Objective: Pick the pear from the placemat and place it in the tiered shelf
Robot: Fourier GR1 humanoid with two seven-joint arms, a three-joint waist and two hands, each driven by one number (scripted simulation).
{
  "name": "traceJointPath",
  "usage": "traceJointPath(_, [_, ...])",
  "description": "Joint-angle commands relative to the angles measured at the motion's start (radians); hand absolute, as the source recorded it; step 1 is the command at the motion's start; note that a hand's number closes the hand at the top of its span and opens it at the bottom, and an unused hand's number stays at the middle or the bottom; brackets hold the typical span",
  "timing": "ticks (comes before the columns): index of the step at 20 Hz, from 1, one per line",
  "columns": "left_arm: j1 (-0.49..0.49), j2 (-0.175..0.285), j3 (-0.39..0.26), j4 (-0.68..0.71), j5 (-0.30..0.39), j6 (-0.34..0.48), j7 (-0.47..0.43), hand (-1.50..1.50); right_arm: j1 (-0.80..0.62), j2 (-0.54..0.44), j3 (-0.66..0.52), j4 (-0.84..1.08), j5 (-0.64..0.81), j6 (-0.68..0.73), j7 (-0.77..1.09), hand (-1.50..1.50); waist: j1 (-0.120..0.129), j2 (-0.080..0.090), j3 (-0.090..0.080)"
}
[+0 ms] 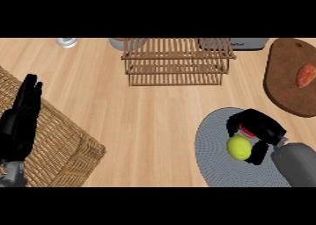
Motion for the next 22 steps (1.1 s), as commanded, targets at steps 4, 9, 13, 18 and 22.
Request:
traceJointPath(4, [0.014,-0.003,-0.008,0.011,0.009,0.015,0.025,0.0,-0.018,0.24,0.008,-0.053,0.103,-0.068,0.569,1.5,-0.016,0.01,0.0])
traceJointPath(9, [0.03,0.002,-0.023,-0.005,0.014,0.019,0.013,0.0,-0.088,0.448,0.042,-0.195,0.171,-0.058,0.904,1.5,-0.007,0.008,0.004])
traceJointPath(13, [0.002,-0.021,-0.038,0.002,0.018,0.027,0.02,0.0,-0.124,0.455,0.093,-0.375,0.076,-0.223,1.094,1.5,0.007,0.013,0.01])
traceJointPath(18, [-0.009,-0.029,-0.039,0.036,0.003,0.031,0.008,0.0,-0.292,0.459,0.145,-0.555,0.161,-0.318,1.466,1.5,0.003,0.012,0.007])
traceJointPath(22, [-0.013,-0.038,-0.046,0.062,-0.014,0.028,-0.025,0.0,-0.441,0.46,0.206,-0.623,0.277,-0.283,1.771,1.5,0.008,0.02,0.007])
